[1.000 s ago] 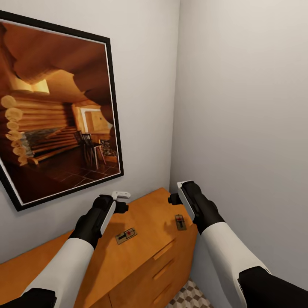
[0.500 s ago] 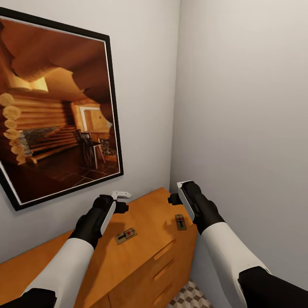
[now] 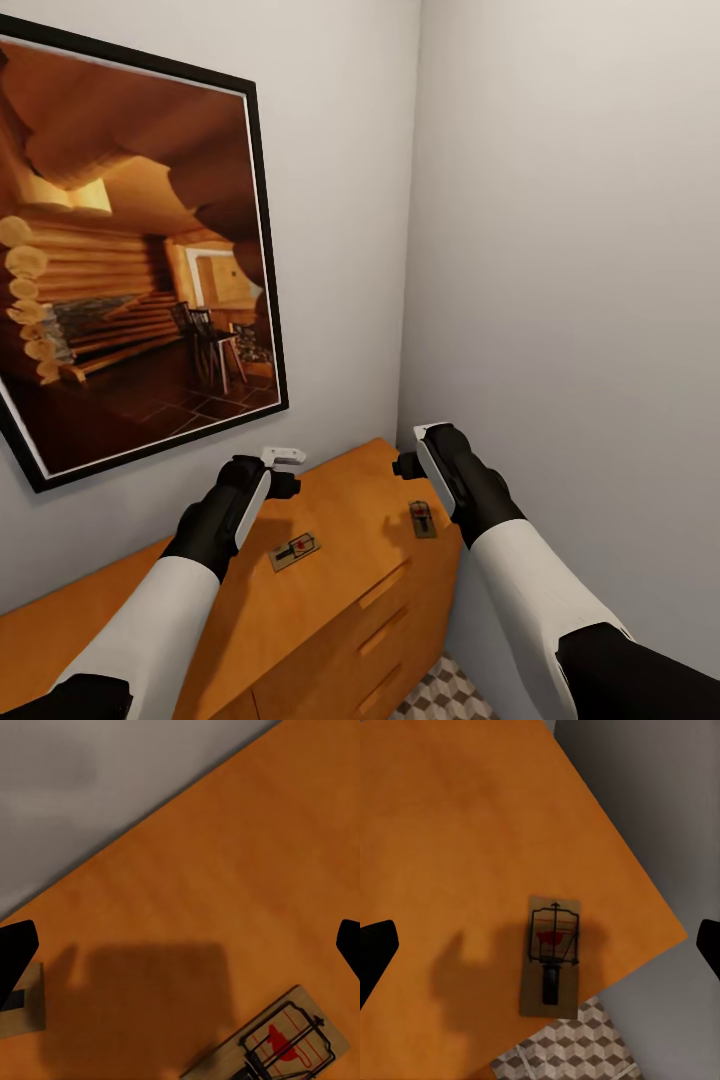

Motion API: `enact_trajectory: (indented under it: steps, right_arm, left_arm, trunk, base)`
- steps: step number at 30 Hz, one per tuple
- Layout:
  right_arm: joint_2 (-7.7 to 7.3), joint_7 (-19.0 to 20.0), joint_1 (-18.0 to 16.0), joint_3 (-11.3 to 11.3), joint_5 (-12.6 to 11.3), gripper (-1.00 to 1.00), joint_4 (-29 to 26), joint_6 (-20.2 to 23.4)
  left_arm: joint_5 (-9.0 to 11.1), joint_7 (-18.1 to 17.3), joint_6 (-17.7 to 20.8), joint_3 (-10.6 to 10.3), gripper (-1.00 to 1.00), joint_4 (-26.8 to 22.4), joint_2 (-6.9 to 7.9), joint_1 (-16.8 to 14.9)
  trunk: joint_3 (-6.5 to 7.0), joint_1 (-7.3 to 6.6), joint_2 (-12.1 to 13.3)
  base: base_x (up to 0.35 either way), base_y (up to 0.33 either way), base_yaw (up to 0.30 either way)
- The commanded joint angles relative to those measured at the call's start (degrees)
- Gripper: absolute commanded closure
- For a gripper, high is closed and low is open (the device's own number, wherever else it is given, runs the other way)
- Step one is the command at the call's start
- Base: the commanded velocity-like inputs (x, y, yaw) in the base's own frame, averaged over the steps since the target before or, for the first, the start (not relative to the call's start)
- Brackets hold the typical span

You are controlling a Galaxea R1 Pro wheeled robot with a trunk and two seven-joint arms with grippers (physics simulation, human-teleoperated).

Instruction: Take the four mousetraps from the cabinet in the bathroom and place them on the bathroom floor. Make sure all four end up on the same floor surface, and ensure that at least two of them are either under or directly next to the same bathroom sink.

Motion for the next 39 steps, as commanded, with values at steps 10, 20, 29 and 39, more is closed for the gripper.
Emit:
enact_trajectory:
  steps: [10, 20, 29, 39]
  right_arm:
    - [0.00, -0.49, -0.06, 0.08, -0.32, -1.00, -0.04, 0.17]
    - [0.00, -0.50, -0.06, 0.01, -0.31, -1.00, -0.04, 0.16]
    - [-0.10, -0.50, -0.06, -0.01, -0.31, -1.00, -0.04, 0.16]
    - [-0.36, -0.50, -0.06, -0.02, -0.31, -1.00, -0.04, 0.16]
  left_arm:
    - [-0.05, 0.18, 0.26, -0.09, -1.00, -0.06, 0.00, -0.05]
    - [-0.05, 0.18, 0.26, -0.09, -1.00, -0.06, -0.02, -0.05]
    - [0.11, 0.23, 0.41, -0.09, -1.00, -0.21, -0.12, -0.05]
    - [0.24, 0.25, 2.77, -0.07, -1.00, -0.64, -3.00, -0.05]
  trunk:
    - [-0.13, 0.03, -0.12]
    - [-0.13, 0.03, -0.12]
    - [-0.13, 0.03, -0.12]
    - [-0.13, 0.03, -0.12]
  base:
    - [0.000, 0.000, 0.000]
    - [0.000, 0.000, 0.000]
    - [0.000, 0.000, 0.000]
    - [0.000, 0.000, 0.000]
